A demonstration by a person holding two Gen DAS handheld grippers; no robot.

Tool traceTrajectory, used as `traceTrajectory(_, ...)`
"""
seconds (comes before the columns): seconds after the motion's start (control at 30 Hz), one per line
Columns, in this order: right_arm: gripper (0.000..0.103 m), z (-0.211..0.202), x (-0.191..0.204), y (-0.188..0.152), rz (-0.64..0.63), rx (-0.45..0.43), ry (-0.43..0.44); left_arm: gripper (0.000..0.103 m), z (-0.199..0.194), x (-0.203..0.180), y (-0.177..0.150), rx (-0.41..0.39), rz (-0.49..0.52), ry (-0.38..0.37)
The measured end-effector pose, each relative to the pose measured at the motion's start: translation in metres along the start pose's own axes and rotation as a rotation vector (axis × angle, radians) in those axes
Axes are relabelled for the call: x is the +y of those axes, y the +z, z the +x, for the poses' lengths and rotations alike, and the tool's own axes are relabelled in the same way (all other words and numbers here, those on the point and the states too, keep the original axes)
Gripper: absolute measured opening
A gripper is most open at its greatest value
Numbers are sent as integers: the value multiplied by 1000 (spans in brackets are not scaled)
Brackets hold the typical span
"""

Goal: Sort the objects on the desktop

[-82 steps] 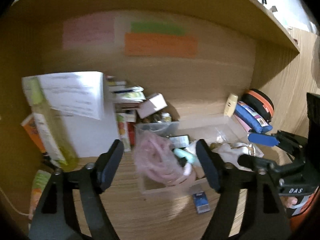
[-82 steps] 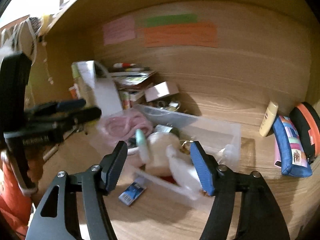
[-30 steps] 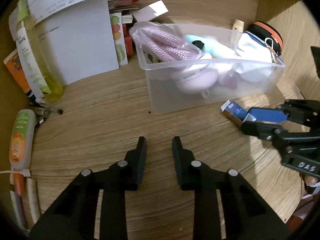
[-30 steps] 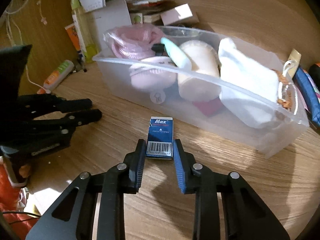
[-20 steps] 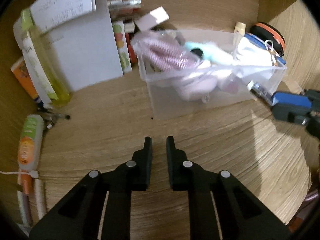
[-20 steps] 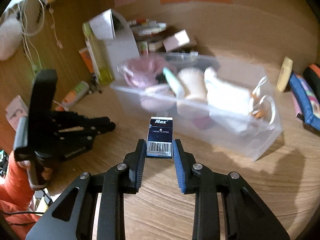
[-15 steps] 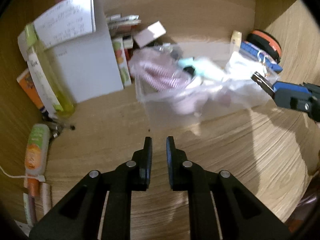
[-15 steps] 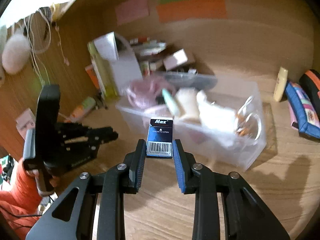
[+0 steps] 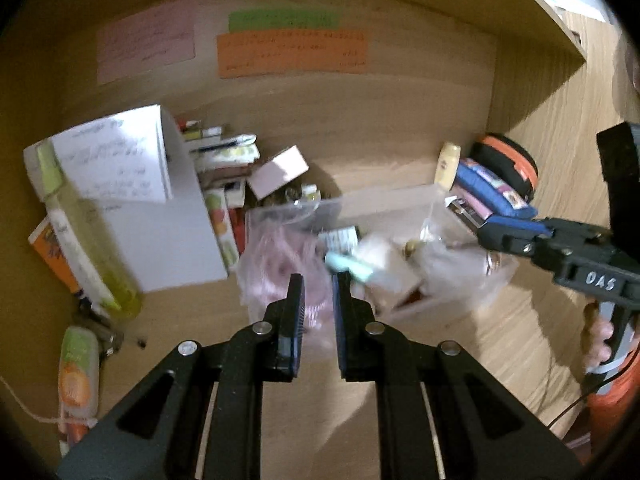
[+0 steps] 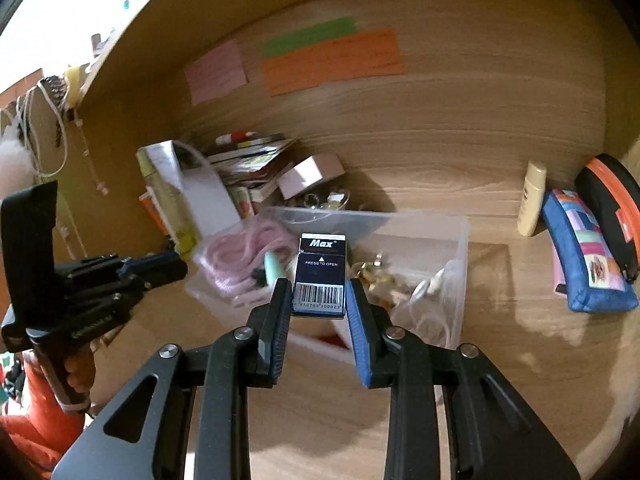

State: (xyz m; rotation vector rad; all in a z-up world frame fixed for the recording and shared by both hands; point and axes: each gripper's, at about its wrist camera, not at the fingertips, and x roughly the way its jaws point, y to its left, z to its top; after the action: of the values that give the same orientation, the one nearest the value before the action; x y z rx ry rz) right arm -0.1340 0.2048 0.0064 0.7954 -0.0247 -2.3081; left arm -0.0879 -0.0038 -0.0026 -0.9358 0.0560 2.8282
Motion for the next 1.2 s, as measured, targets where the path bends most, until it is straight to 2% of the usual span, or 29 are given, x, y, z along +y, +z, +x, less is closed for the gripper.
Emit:
traceTrajectory(0.13,25,14,-6,12,-4,7,-38,13,18,1,13,15,-9,-17)
traceTrajectory(0.43,25,58,4,19,-39,78,-34,13,54,2,17,57,-23,-38)
traceTrajectory(0.57,25,72,9,13,-65,113,-66,13,58,2,15,64,-13,-15)
traceTrajectory(0.7,27,73,15,9,-118,120,-133,14,60,4,14,73,-18,0)
traceTrajectory(0.73,29,72,17,8,-133,125,-138,16,60,4,14,75,-19,1)
traceTrajectory(0.8,45,68,22,7,-159,117,-142,25,60,4,13,71,-17,11)
traceTrajectory(0.87,52,60,27,6,-192,79,-171,40,56,4,13,57,-17,24)
traceTrajectory(1.03,53,38,40,5,-282,-24,-265,54,42,4,11,14,-5,50)
traceTrajectory(1.07,55,34,42,5,-289,-35,-274,58,39,4,11,5,-5,59)
traceTrajectory(1.2,68,18,43,4,-296,-81,-307,63,25,4,8,-25,-6,82)
